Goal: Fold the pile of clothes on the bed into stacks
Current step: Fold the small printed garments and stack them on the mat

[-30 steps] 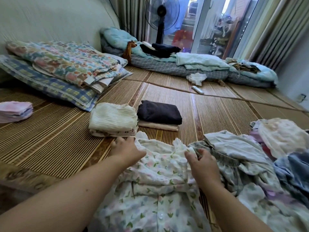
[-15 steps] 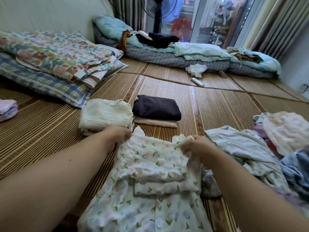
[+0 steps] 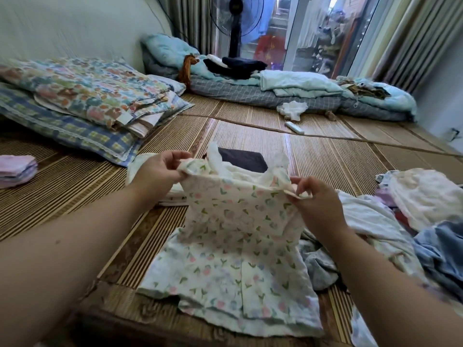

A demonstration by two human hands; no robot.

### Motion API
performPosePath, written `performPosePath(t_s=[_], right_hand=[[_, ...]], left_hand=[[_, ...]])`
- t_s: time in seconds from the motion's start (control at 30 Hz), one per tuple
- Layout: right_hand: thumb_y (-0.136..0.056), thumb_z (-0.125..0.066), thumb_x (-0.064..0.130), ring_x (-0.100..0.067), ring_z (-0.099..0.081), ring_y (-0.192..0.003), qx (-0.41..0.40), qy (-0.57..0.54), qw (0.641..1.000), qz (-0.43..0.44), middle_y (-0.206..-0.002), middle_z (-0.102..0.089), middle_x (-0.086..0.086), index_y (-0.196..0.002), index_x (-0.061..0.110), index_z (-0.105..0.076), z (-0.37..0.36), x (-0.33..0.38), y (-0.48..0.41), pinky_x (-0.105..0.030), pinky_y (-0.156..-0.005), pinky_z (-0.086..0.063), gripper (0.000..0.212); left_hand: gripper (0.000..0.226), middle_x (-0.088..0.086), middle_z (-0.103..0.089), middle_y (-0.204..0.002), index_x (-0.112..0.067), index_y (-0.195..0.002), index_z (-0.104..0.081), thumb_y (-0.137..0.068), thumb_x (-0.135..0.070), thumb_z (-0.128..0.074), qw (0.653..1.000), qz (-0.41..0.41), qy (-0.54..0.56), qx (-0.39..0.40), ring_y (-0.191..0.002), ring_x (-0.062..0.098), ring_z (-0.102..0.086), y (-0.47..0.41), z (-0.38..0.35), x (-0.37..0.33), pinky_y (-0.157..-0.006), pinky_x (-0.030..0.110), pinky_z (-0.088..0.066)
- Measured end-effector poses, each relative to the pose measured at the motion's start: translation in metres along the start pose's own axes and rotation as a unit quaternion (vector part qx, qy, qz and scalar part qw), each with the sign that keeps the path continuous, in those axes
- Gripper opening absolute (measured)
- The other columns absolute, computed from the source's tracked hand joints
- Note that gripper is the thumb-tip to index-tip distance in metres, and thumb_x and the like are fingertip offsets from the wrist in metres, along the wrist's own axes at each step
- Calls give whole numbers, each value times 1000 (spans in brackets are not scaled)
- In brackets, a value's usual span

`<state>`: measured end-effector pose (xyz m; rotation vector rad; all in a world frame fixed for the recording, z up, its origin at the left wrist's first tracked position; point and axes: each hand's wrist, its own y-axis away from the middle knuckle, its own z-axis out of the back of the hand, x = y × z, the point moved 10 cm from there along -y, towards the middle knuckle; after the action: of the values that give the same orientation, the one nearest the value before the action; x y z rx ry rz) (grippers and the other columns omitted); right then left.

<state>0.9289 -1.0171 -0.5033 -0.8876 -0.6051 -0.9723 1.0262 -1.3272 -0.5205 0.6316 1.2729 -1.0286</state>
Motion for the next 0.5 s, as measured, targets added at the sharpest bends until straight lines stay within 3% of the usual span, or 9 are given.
performPosePath(t_s=[0.1, 0.2, 0.27, 0.33, 0.4, 0.5], right_hand=[[-67, -77, -11, 8, -54, -89, 36, 50, 994, 90, -93, -63, 8, -62, 32, -44, 0, 6, 54, 2, -71, -35, 54], [-66, -72, -18, 5, -58, -90, 128, 65, 986, 88, -90, -60, 8, -61, 37, -44, -13, -21, 107, -6, -76, -40, 62], [-68, -74, -12, -4, -60, -98, 214, 82, 972, 44, -91, -58, 8, -59, 35, -44, -26, -45, 134, -18, -78, -43, 56], [-72, -73, -6, -7, -60, -99, 257, 91, 962, -2, -92, -59, 5, -57, 31, -46, -31, -62, 152, -15, -78, -42, 48], [-78, -65, -5, -8, -61, -104, 252, 59, 964, -64, -98, -66, -1, -60, 25, -51, -28, -76, 159, -18, -81, -43, 38], [-80, -54, -9, -36, -65, -101, 173, -43, 964, -197, -85, -70, -16, -68, 18, -57, -15, -88, 157, -39, -75, -48, 29]], left_hand=[[44, -13, -75, -95, -38, -93, -74, -80, 4, -70, 995, -8, -14, 101, -86, 0, -70, 47, -7, 17, -67, 9, -51], [48, -10, -74, -95, -43, -94, -73, -77, 2, -73, 981, 25, -116, 154, -89, 6, -69, 88, -9, 55, -76, 20, -55], [49, -18, -71, -82, -49, -87, -69, -77, -2, -71, 952, 47, -247, 177, -77, -3, -65, 106, -7, 83, -71, 10, -49], [47, -24, -67, -79, -52, -79, -69, -80, -5, -66, 911, 81, -340, 218, -77, -7, -62, 119, -9, 104, -67, 8, -43], [47, -21, -67, -84, -50, -74, -71, -82, -5, -60, 887, 107, -385, 230, -84, -3, -61, 123, -6, 115, -69, 16, -44], [42, -18, -61, -85, -38, -62, -70, -82, -4, -57, 872, 106, -445, 178, -80, -1, -54, 115, -1, 104, -61, 20, -39]])
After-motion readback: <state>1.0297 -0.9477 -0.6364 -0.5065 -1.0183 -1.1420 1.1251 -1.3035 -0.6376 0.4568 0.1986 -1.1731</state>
